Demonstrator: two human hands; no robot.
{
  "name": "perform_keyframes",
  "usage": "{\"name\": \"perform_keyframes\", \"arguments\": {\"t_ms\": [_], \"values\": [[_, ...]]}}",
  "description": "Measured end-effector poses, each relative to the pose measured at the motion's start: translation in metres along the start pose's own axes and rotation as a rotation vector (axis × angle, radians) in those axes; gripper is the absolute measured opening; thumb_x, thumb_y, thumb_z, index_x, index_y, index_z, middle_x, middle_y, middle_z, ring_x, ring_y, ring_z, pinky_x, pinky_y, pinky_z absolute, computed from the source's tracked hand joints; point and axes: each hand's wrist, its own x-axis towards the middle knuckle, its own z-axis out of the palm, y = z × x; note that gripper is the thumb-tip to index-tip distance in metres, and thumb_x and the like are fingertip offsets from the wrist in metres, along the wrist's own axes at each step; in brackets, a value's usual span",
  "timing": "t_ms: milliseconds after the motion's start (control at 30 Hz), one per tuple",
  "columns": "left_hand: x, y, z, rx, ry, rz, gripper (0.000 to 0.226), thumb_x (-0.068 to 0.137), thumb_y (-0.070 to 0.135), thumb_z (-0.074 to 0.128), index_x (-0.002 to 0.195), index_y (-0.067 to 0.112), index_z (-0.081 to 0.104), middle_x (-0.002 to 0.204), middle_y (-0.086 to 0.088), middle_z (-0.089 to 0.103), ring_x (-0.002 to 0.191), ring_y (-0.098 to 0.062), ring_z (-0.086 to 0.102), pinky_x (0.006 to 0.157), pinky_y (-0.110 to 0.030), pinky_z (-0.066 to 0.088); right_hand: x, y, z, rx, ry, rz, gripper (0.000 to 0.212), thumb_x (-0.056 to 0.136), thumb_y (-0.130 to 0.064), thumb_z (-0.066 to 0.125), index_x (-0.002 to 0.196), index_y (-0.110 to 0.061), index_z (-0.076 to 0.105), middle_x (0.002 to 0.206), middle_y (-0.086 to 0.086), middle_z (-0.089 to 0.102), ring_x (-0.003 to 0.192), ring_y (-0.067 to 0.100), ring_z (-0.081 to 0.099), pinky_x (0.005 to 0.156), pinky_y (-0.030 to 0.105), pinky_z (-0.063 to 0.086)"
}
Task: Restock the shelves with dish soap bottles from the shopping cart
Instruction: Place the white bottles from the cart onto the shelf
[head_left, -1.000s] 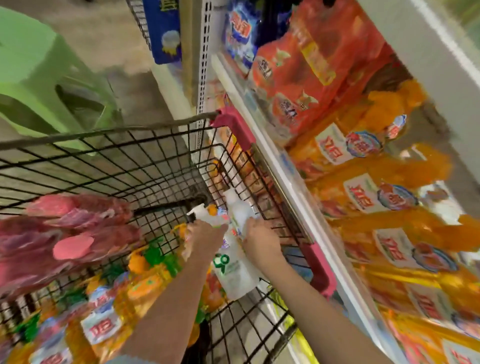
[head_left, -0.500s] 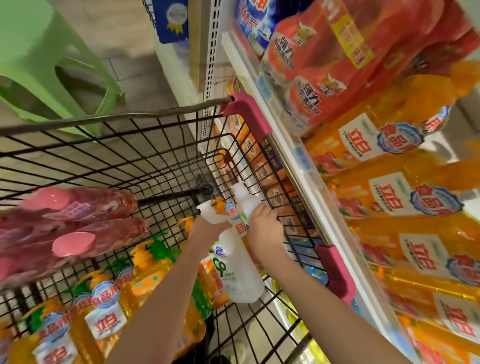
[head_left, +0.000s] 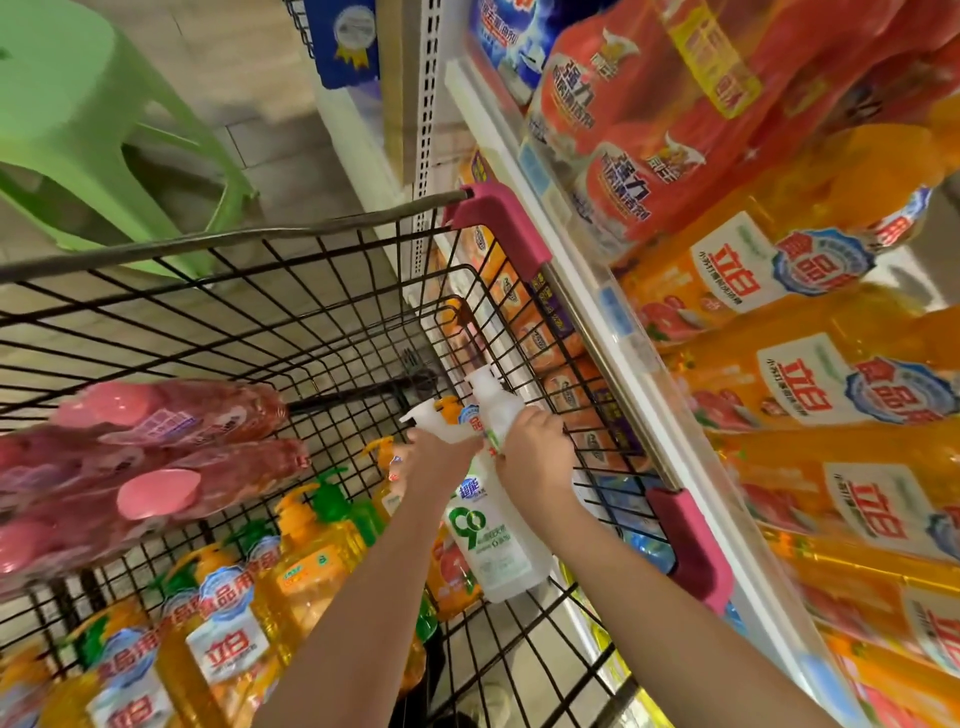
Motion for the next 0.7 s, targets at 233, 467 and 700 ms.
{"name": "perform_keyframes", "arguments": {"t_ms": [233,467,700], "values": [[-0.084,0.034,-0.046,-0.016,-0.001,-0.020,0.102,0.075,0.071,0.056,0.142,0.001,0.024,0.140,-0.020,0.036,0.128,-0.037,0.039,0.102,-0.046,0.037,0.005,0.003,0.003,0.259,-0.018,0.008,0.061,0.087,-0.039,0.062,0.123,0.003,0.037,0.108,0.009,0.059,0.094,0.019,0.064,0.067,0.025,0.050],[-0.072,0.021,-0.066,-0.243,-0.152,0.085,0.041,0.072,0.031,0.077,0.101,0.007,0.060,0.079,-0.001,0.056,0.070,-0.014,0.054,0.056,-0.024,0.042,0.002,0.006,-0.003,0.339,-0.016,-0.002,0.065,0.085,-0.038,0.065,0.126,0.002,0.036,0.121,0.015,0.053,0.101,0.024,0.063,0.072,0.029,0.051],[-0.078,0.003,-0.080,-0.491,-0.332,0.158,0.053,0.077,0.012,0.076,0.120,0.012,0.044,0.095,0.001,0.055,0.082,-0.010,0.054,0.063,-0.024,0.041,-0.004,0.011,-0.011,0.449,-0.040,-0.091,0.050,0.083,-0.040,0.064,0.113,-0.004,0.047,0.110,0.012,0.058,0.099,0.028,0.061,0.071,0.031,0.048]]}}
